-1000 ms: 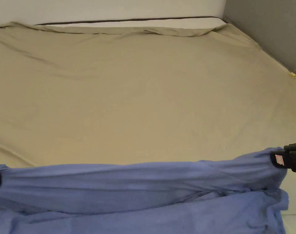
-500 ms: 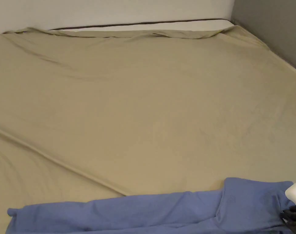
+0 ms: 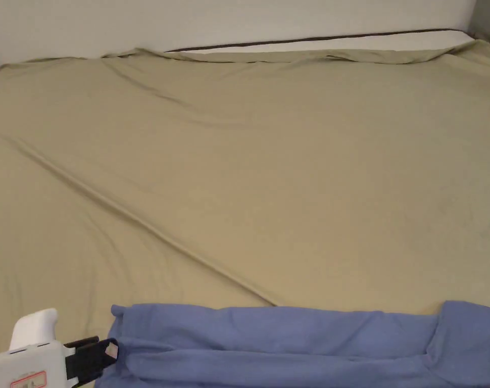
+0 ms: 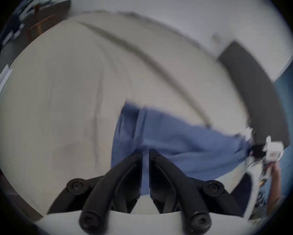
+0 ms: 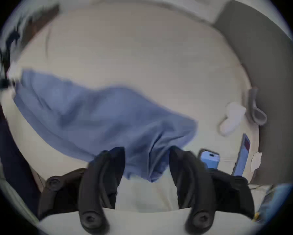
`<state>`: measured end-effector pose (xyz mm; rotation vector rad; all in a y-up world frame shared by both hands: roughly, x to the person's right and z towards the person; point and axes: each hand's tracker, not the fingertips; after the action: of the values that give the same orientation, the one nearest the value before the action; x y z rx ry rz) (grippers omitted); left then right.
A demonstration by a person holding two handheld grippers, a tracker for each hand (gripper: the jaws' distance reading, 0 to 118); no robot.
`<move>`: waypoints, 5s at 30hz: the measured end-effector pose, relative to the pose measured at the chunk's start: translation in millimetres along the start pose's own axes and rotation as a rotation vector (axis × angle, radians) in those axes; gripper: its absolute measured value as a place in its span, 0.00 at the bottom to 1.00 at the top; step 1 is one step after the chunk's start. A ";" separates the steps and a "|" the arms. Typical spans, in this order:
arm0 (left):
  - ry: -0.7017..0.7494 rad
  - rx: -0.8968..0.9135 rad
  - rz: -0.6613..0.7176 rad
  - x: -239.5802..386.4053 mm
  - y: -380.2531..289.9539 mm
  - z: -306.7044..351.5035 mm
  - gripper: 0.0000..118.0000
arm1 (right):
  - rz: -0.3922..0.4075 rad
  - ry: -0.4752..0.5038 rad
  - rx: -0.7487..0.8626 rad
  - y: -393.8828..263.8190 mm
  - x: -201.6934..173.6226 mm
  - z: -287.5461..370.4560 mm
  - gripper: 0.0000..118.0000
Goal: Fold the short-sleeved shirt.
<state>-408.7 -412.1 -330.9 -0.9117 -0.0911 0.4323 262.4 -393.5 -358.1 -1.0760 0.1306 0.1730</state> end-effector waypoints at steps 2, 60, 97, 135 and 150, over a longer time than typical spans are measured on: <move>-0.084 0.163 0.038 0.0 1.9 42.2 0.17 | -0.149 0.056 0.211 -0.7 6.1 57.1 0.50; -0.489 -0.131 0.160 151.9 -7.9 -33.1 0.06 | -0.197 0.627 0.415 -1.0 -99.4 89.4 0.02; -0.201 -0.228 -0.466 349.7 -155.3 -181.5 0.00 | -0.234 0.132 0.624 -30.1 -55.1 171.8 0.02; -0.580 -0.320 0.170 115.5 -76.0 -136.5 0.08 | -0.262 0.356 0.654 -1.4 -75.9 177.1 0.02; -0.033 -0.022 0.333 17.1 -16.6 15.4 0.08 | -0.188 0.301 0.569 15.3 -96.4 162.6 0.02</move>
<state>-391.7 -402.7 -310.2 -0.9442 0.0270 0.7569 168.5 -250.3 -276.7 -0.5342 0.3267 -0.1907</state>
